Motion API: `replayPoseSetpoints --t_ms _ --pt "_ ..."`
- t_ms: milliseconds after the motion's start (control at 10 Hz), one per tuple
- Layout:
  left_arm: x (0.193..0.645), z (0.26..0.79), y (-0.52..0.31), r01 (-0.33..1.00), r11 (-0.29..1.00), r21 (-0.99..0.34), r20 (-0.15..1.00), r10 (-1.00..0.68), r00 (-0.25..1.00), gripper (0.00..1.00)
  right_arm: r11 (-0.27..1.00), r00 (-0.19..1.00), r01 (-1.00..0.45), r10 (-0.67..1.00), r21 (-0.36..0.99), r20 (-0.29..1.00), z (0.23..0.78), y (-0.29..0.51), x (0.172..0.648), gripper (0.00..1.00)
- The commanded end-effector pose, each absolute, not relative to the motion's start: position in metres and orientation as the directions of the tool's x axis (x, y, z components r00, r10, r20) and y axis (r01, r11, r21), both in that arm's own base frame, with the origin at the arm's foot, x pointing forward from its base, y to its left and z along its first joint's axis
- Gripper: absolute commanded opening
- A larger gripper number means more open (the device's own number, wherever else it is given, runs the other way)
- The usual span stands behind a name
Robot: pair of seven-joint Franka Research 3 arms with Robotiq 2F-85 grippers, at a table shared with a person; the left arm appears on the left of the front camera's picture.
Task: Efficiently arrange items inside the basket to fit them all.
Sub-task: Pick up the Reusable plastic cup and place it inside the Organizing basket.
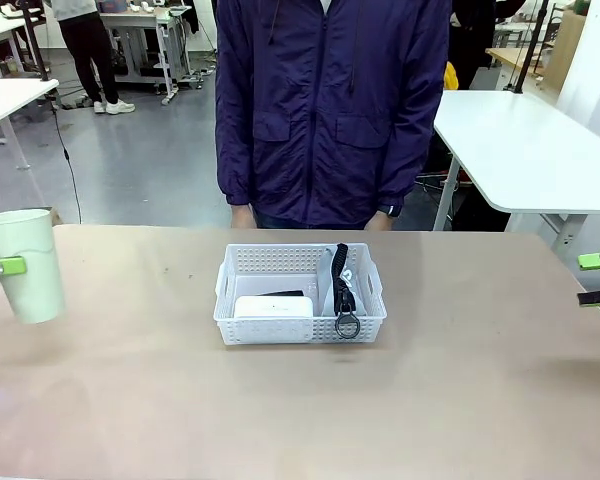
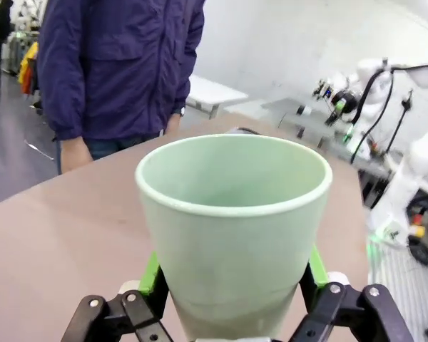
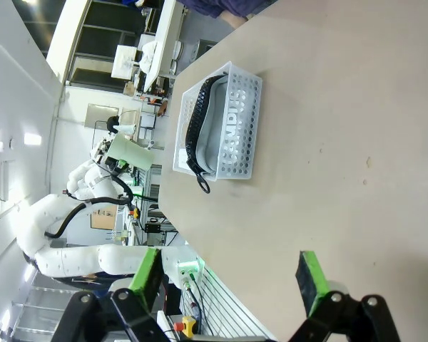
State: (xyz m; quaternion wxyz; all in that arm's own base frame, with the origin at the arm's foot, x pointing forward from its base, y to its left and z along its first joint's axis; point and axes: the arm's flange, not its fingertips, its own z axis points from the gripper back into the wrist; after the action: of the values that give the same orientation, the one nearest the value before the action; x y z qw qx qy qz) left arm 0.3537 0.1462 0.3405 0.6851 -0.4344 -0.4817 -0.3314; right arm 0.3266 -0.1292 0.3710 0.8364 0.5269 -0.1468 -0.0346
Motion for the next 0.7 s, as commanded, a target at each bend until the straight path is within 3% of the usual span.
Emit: replayPoseSetpoints --t_ms 0,100,200,600 --pt "0.326 0.425 0.044 0.92 0.356 -0.16 0.924 -0.275 0.267 0.88 0.429 0.954 -0.088 -0.225 0.899 0.2 0.376 -0.128 0.326 1.0" --pt "0.331 0.453 -0.007 0.932 0.35 -0.093 0.857 -0.448 0.254 0.88 0.429 0.954 -0.088 -0.225 0.899 0.2 0.376 -0.128 0.326 1.0" --pt "0.34 0.474 -0.052 0.962 0.265 -0.069 0.795 -0.568 0.213 0.88 0.429 0.954 -0.088 -0.225 0.899 0.2 0.376 -0.128 0.326 1.0" --pt "0.395 0.524 -0.209 0.988 0.124 0.095 0.427 -0.901 0.072 0.88 0.429 0.954 -0.088 -0.225 0.899 0.2 0.376 -0.128 0.326 1.0"
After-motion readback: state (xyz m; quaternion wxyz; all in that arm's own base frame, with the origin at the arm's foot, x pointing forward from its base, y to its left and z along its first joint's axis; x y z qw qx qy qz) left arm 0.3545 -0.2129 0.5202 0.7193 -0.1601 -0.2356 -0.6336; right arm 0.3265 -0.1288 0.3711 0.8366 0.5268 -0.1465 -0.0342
